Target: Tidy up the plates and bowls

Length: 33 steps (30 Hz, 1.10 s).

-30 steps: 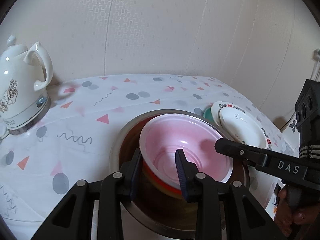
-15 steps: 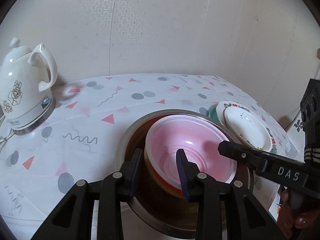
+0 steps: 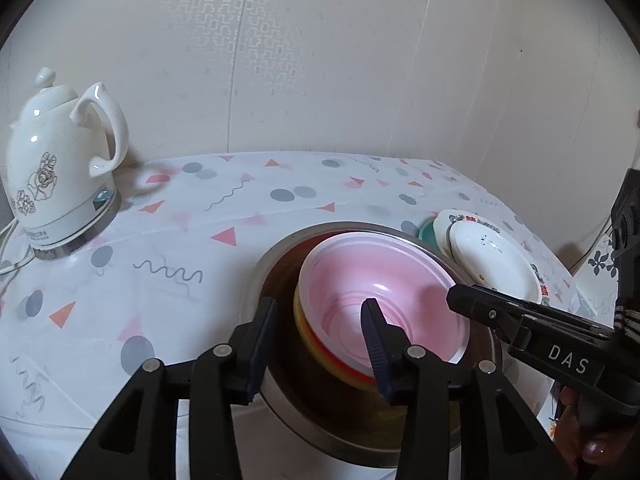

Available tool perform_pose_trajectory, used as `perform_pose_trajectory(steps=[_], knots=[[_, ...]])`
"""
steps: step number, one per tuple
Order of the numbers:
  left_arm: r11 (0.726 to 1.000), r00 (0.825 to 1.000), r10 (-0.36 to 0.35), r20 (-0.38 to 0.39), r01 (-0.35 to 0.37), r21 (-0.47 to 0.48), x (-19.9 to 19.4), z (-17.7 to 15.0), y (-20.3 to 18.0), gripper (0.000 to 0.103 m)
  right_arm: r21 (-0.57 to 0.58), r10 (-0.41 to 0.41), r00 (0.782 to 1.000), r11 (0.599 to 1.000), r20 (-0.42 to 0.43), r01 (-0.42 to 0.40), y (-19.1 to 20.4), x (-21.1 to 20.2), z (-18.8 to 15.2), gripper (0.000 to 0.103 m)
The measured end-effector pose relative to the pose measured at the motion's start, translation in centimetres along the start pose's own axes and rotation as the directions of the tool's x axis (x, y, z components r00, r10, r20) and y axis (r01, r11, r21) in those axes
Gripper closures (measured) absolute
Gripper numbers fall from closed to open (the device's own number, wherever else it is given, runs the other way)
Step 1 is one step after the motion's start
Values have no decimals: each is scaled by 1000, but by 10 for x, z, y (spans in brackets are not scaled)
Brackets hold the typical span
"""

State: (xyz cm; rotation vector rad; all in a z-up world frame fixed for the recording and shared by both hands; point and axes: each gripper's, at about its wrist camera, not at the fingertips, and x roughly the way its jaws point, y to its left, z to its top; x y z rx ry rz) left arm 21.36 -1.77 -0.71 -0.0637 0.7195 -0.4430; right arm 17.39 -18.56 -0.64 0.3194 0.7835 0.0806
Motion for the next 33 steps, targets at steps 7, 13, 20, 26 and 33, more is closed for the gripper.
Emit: perform_pose_trajectory(steps=[7,13,20,26,33], knots=[[1000,998,30,49,-30,-8,-16,-1,0,41,5,0,1000,1000,8,-1,-1,-6,-3,76],[998,997,36,72,-33,-44,-31,-5,4,30,4,-8,999,1000,34,7,-3,-18,-6,75],[999,995,26,97,-22,-47,-51,-15,-2,13,8,-28,998,1000,53,27,-9,-30,-12,73],[999,991,36,127,-31,-44,-70,-29,-11,0,-5,-35,996,999,78,35,-13,-46,-21,70],[991,990,127,56,-124,-57,-73,-51,-18,0,-22,-49,992,998,120,52,-20,-68,-37,66]])
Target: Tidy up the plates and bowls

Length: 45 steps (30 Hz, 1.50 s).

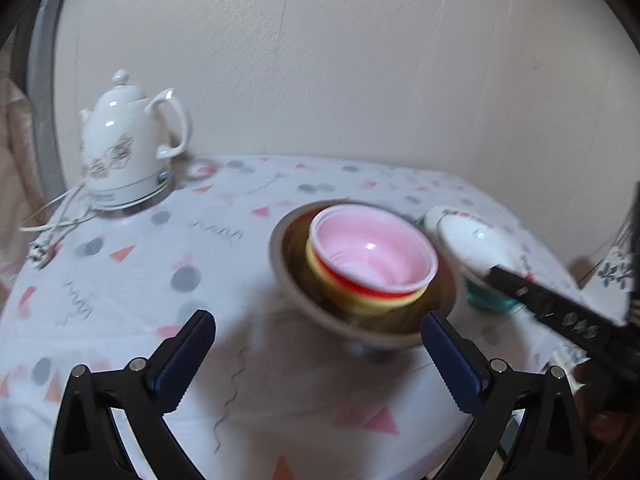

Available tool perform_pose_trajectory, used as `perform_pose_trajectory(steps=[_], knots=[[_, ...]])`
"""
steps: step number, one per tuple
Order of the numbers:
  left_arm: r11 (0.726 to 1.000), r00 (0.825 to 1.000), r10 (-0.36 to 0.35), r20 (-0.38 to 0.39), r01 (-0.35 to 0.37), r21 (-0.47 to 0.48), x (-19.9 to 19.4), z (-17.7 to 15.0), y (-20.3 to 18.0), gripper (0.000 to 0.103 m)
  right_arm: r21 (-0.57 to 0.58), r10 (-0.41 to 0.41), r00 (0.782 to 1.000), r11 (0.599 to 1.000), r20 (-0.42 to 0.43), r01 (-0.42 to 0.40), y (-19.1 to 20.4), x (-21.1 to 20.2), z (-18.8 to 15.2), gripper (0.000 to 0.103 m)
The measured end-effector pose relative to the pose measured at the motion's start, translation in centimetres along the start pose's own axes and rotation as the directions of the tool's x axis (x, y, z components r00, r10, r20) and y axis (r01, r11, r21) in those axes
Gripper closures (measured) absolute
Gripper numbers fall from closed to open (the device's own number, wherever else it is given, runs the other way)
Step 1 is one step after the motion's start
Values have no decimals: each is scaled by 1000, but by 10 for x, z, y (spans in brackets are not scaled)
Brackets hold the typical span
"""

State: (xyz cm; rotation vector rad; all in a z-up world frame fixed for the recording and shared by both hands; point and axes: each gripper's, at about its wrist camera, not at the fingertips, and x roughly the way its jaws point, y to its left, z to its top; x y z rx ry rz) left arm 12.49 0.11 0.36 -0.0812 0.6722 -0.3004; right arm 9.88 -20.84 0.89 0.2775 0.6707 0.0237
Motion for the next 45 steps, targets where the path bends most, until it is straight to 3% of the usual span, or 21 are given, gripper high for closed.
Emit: perform_pose_trajectory(steps=[6,12,16,20,24,32,36,45], knots=[[997,996,72,50,-72,3,-14,-17,-2,0,-36,-34,998,999,47,36,-4,-20,-14,61],[998,999,46,-17,-47,-35,-17,-30,-2,0,-68,-50,997,996,65,55,-4,-30,-32,57],[995,995,86,-41,-88,-40,-21,-38,-6,0,-60,-61,994,996,95,67,-7,-39,-46,43],[993,990,120,-69,-121,-15,-24,-50,-12,0,-43,-77,988,996,135,83,-12,-49,-59,42],[984,984,176,-12,-177,-17,-32,-59,-14,0,-24,-93,987,995,134,97,-18,-53,-67,41],[987,986,163,16,-163,8,-44,-63,-26,0,-25,-133,981,990,143,138,-21,-58,-81,41],[979,979,202,28,-203,25,-45,-66,-32,0,-28,-143,979,989,147,149,-21,-59,-80,41],[979,979,202,-4,-202,21,-39,-67,-29,0,-35,-147,977,987,152,154,-20,-60,-78,41]])
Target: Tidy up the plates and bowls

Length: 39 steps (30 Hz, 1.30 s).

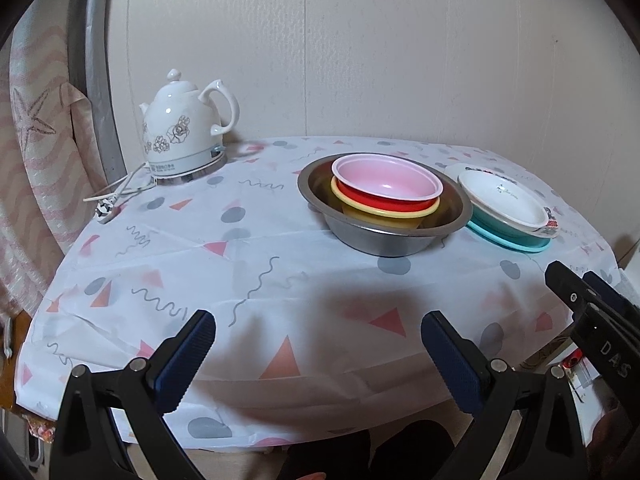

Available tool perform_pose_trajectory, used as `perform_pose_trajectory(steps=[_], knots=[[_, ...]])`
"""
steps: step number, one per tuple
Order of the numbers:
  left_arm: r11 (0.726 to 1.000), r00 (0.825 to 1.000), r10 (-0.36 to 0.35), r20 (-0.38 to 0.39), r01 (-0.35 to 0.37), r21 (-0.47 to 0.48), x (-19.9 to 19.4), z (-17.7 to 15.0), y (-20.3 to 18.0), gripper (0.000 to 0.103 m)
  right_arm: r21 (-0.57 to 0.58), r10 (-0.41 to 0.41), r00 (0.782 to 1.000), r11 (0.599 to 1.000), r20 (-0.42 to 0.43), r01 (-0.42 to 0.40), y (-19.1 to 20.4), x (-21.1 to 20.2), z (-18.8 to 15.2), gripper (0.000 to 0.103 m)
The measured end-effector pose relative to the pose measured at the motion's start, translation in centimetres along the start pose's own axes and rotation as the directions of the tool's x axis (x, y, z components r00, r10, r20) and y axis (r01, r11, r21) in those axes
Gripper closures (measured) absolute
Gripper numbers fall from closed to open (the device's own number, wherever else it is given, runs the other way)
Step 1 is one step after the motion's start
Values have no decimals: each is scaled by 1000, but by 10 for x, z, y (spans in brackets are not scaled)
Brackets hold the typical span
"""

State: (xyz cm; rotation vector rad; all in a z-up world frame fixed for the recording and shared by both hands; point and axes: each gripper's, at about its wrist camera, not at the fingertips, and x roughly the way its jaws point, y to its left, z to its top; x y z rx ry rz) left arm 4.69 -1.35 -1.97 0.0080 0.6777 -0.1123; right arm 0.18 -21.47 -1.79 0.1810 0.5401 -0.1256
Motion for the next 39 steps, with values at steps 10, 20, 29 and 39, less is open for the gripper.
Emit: perform_pose_trajectory(steps=[10,20,29,39], knots=[[1000,1000,13,-8,-13,-19,5,3,5,0,-12,17,1000,1000,-6,-17,4,-1,-1,41],[1000,1000,15,-9,-15,-11,7,4,5,0,-22,24,1000,999,-15,-24,7,0,-4,41],[1000,1000,19,-17,-19,0,10,4,5,0,-22,24,1000,999,-14,-25,6,1,-4,41],[1000,999,22,-23,-22,14,11,4,5,0,-27,22,999,999,-25,-23,7,3,-4,41]])
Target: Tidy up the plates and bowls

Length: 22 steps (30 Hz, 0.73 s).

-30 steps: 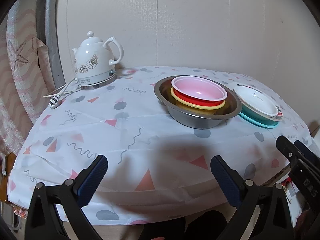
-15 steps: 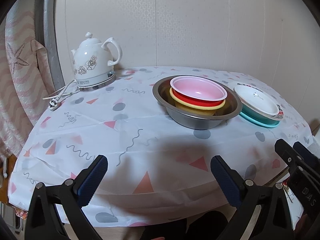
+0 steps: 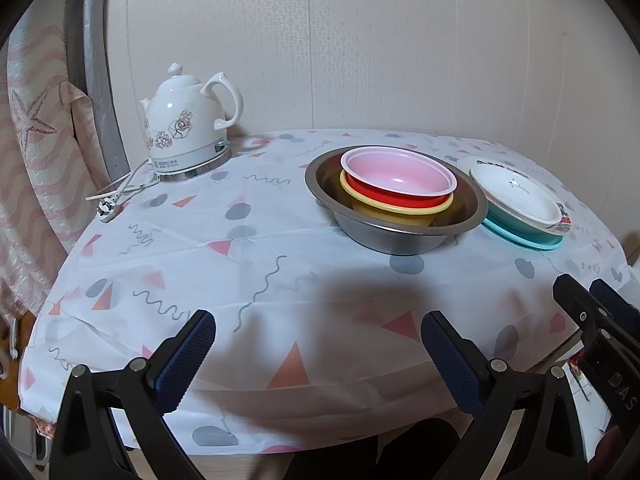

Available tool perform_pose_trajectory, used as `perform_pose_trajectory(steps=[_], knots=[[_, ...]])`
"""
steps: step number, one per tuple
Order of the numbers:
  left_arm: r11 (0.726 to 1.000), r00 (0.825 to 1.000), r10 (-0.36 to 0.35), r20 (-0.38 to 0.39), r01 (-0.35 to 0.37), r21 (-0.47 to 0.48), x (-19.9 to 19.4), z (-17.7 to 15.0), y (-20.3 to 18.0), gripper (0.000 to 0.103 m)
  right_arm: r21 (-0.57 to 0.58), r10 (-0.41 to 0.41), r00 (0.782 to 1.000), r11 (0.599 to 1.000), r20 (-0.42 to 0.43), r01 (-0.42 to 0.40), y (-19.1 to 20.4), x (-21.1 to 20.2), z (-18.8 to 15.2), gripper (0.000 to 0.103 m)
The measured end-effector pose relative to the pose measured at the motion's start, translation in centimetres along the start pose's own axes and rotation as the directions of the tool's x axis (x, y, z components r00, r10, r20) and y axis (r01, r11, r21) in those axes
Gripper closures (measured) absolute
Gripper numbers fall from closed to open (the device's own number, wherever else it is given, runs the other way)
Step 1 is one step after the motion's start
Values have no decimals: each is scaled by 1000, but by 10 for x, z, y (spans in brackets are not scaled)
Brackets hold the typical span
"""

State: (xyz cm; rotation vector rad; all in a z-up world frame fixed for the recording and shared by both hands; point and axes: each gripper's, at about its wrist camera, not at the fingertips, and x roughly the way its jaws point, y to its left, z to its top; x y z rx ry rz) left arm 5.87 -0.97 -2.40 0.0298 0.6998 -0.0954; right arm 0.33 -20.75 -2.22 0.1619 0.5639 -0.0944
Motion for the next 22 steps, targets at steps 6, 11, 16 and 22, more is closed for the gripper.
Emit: perform_pose_trajectory(steps=[6,11,16,22], knots=[[1000,1000,-4,-2,4,4,0,0,-1,0,3,0,1000,1000,-5,0,-1,1,0,41],[1000,1000,-12,-4,12,-3,-1,0,-2,0,1,-1,1000,1000,-10,1,-1,2,-1,41],[1000,1000,-26,-3,26,-4,-3,0,-3,0,2,-3,1000,1000,-7,3,-1,2,-1,41],[1000,1000,-14,-3,14,1,-1,0,-3,0,4,-3,1000,1000,-13,3,-2,3,-1,41]])
